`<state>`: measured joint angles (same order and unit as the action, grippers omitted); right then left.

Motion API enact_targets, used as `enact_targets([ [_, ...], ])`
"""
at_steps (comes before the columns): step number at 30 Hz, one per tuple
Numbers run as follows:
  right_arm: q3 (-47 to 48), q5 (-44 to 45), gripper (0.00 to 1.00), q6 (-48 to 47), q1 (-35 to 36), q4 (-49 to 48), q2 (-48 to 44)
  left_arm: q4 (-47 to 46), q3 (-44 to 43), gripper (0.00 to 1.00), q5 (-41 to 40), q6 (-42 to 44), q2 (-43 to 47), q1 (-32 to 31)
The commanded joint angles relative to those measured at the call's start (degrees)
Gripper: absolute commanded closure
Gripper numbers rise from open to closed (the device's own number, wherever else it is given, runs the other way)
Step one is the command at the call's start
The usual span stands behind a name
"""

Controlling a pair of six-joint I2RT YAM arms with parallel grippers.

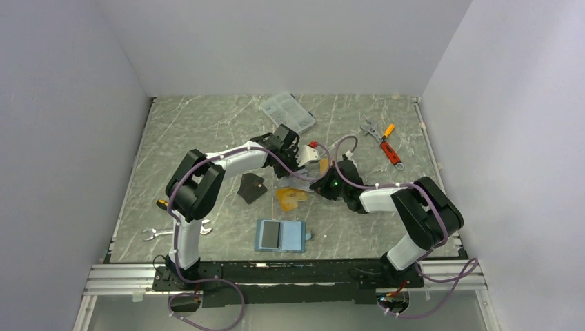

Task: Put the credit cards into the card holder
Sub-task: Pick up the credit card from the center of the board.

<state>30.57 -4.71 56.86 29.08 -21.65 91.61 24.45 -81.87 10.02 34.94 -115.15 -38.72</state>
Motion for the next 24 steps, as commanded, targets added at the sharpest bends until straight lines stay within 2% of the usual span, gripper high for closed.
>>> enact_targets([
  [1, -3.54, -0.51, 0.9, 1.05, -0.23, -0.95, -0.39, 3.76, 1.53, 0.68, -1.02, 0.3, 1.26, 0.06],
  [6, -8.87, -6.67, 1.0, 4.19, -2.25, -15.15, -2.67, 4.47, 0.94, 0.69, -0.2, 0.27, 1.84, 0.26],
  [11, -10.59, -12.27, 1.0, 5.48, -3.26, -24.18, -4.21, 5.67, 0.34, 0.7, 0.62, 0.0, 2.82, 0.93],
  [16, -9.7, -17.05, 1.0, 5.89, -3.56, -29.31, -5.03, 8.76, -1.69, 0.7, 3.48, -1.0, 5.43, 2.72],
  [19, -8.28, -17.98, 1.0, 4.46, -3.66, -28.49, -6.05, 11.04, -3.12, 0.69, 6.09, -1.38, 8.13, 3.81],
  [24, -5.54, -18.68, 1.0, -0.02, -4.33, -20.24, -8.87, 15.45, -6.55, 0.64, 12.63, -2.15, 12.01, 6.01],
])
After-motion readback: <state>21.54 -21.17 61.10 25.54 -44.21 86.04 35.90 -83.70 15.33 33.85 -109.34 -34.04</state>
